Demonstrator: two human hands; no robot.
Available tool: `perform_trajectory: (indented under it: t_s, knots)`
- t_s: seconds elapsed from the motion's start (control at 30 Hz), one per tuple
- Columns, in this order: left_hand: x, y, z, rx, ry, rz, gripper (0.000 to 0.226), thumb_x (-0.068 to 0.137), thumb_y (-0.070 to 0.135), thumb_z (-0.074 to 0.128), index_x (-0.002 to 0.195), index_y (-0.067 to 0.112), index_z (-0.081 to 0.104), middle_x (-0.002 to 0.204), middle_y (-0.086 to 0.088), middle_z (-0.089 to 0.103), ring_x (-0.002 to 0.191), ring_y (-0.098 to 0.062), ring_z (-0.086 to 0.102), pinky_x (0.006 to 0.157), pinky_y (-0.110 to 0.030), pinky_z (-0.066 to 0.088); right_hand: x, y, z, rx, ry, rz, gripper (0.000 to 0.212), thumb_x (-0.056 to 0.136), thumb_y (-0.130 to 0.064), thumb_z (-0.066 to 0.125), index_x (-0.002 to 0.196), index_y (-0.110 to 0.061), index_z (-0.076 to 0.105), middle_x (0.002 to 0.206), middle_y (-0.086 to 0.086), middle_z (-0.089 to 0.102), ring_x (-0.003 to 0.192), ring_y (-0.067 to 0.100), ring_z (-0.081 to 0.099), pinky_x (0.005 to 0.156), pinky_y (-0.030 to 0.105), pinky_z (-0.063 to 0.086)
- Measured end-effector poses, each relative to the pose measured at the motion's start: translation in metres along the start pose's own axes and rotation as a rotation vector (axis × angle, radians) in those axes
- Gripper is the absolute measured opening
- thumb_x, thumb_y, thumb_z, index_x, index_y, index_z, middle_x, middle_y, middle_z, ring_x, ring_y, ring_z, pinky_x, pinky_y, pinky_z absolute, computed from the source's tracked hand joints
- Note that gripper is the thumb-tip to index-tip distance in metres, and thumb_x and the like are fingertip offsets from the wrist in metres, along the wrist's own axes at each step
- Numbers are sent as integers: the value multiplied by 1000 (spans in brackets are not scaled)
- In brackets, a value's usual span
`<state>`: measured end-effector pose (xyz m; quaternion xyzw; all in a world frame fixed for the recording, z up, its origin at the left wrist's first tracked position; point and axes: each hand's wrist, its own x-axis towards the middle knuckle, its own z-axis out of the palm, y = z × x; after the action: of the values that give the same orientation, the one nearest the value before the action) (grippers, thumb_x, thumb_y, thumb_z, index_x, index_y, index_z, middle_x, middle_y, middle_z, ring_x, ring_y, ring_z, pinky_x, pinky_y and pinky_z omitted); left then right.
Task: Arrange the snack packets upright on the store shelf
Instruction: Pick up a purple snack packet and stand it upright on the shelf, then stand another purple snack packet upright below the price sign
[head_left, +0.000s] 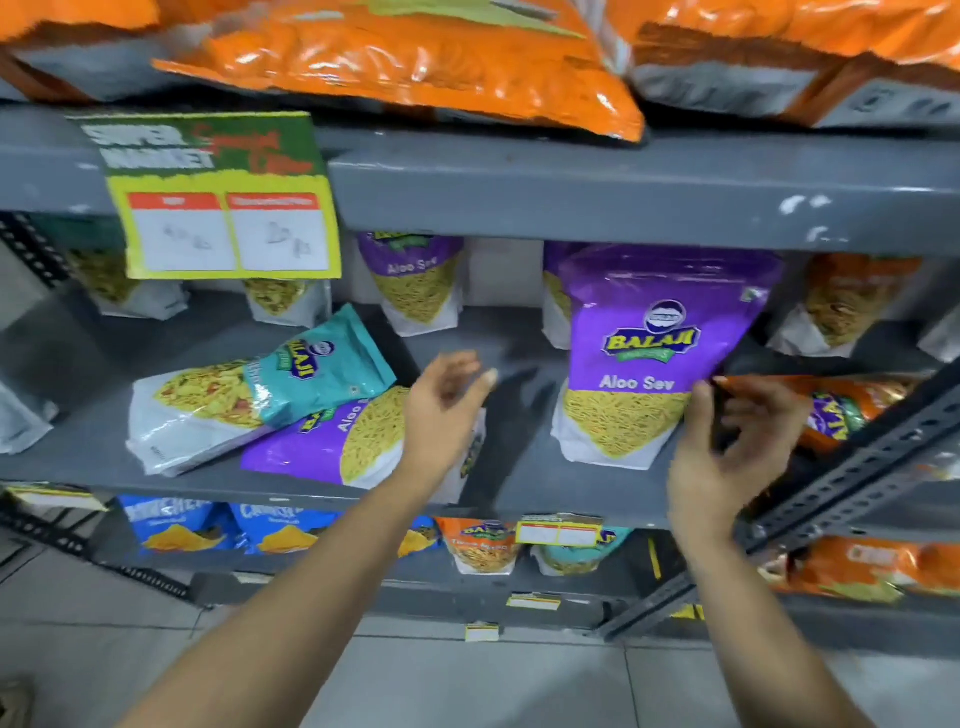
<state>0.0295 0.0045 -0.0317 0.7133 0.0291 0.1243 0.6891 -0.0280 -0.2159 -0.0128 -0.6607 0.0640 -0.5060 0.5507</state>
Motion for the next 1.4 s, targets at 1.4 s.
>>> perform_trajectory:
  t_s: [1.4]
  knots:
    - [-75,26,-245,-267,-347,-259,34,78,-9,72,104,13,72,89,4,80,83,-4,73,71,-17,56,-215,-117,71,156,-844,654,53,77,-34,76,126,-23,57,116,-5,75,108,10,70,79,17,55]
